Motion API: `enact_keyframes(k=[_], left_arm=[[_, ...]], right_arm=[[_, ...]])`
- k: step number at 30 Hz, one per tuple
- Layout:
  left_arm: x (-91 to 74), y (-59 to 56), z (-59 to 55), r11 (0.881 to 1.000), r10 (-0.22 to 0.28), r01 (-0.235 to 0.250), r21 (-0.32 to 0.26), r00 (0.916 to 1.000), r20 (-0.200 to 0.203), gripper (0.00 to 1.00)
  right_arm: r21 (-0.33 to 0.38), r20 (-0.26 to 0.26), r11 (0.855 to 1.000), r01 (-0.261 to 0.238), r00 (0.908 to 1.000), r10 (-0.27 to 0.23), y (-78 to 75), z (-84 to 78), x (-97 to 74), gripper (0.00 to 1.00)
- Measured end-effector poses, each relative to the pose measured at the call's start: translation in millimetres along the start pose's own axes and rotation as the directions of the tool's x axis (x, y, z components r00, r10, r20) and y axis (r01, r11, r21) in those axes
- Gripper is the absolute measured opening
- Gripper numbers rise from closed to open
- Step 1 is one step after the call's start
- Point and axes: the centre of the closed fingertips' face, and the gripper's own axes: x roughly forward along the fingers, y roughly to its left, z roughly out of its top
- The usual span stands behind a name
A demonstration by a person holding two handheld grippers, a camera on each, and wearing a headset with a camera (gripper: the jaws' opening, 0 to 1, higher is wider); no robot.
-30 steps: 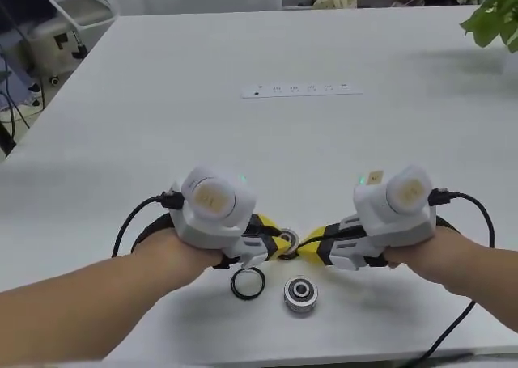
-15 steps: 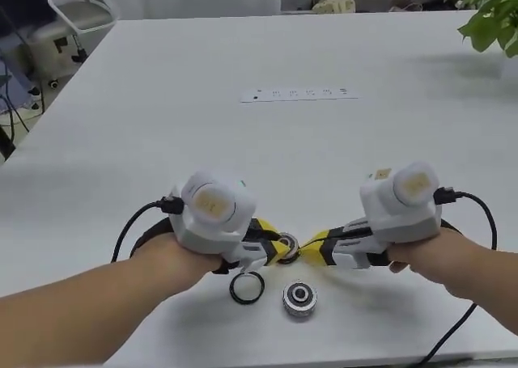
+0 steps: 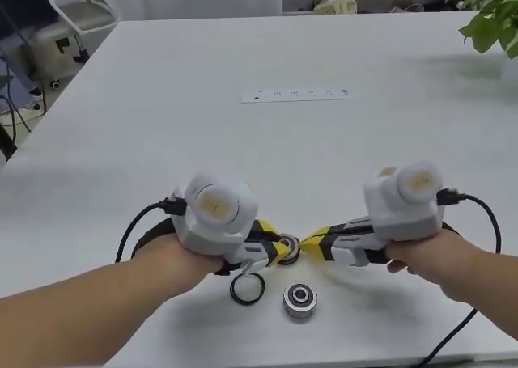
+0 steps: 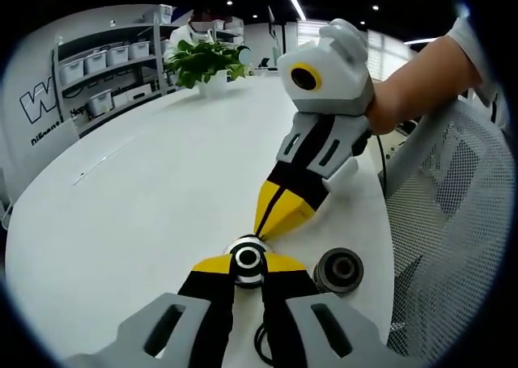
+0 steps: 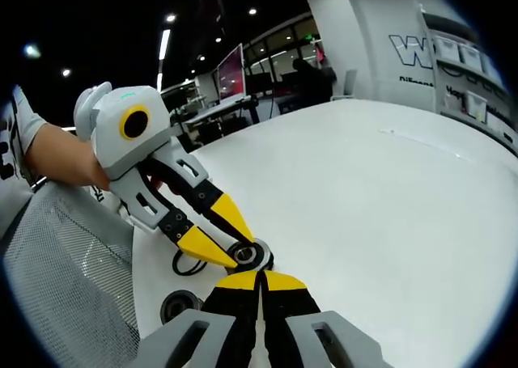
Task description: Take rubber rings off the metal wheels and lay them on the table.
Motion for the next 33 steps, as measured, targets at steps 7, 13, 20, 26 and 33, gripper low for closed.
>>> enact_keyframes(k=[7, 13, 20, 26, 33], left_arm=[[-0.2, -0.3, 0.2, 1.0, 0.006, -0.006, 0.004, 1.0, -0.002, 0.07], [-0.1, 0.1, 0.1, 1.0, 0.01, -0.01, 0.003, 0.9999, -0.003, 0.07], [0.1, 0.0, 0.2, 1.0, 0.012, -0.012, 0.003, 0.9999, -0.003, 0.07], [0.3, 0.0, 0.2, 1.0, 0.012, -0.012, 0.004, 0.9999, -0.004, 0.07], [0.3, 0.2, 0.0, 1.0, 0.012, -0.012, 0.004, 0.9999, -0.003, 0.07]], right_arm=[[-0.027, -0.007, 1.0, 0.015, 0.9999, -0.015, 1.6, 1.6, 1.1, 0.0], [-0.048, -0.009, 0.999, 0.022, 0.9997, -0.023, 1.7, 2.6, 1.9, 0.0], [-0.059, -0.011, 0.998, 0.017, 0.9998, -0.018, 5.8, 4.7, 4.1, 0.0], [-0.078, -0.013, 0.997, 0.014, 0.9998, -0.015, 8.7, 4.9, 6.1, 0.0], [-0.068, 0.0, 0.998, 0.002, 1.0, -0.002, 11.5, 6.9, 6.5, 0.0]])
